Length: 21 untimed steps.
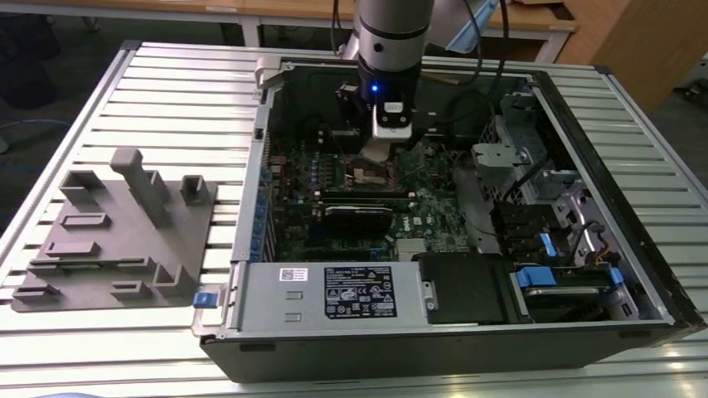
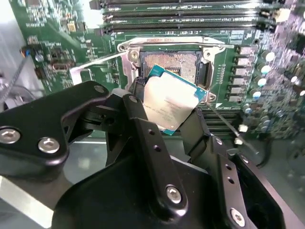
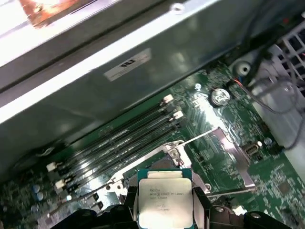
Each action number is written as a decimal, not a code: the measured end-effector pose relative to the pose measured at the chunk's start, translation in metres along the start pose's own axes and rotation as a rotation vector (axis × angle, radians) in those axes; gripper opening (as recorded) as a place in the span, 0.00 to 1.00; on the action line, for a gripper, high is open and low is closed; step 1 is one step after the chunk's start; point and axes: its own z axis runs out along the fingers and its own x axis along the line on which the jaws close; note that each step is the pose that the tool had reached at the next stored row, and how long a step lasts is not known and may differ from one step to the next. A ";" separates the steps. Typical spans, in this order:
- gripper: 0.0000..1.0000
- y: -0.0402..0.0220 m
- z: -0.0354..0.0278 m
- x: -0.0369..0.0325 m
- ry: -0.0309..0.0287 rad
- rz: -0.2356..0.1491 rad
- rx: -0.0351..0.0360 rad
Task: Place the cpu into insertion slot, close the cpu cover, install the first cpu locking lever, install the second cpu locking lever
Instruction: 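Place the cpu into insertion slot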
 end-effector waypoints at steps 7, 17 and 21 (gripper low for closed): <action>0.54 0.0000 0.0002 0.0000 -0.0154 0.126 0.0006; 0.54 -0.0001 0.0005 0.0000 -0.0375 0.308 0.0014; 0.54 -0.0001 0.0007 0.0000 -0.0463 0.379 0.0017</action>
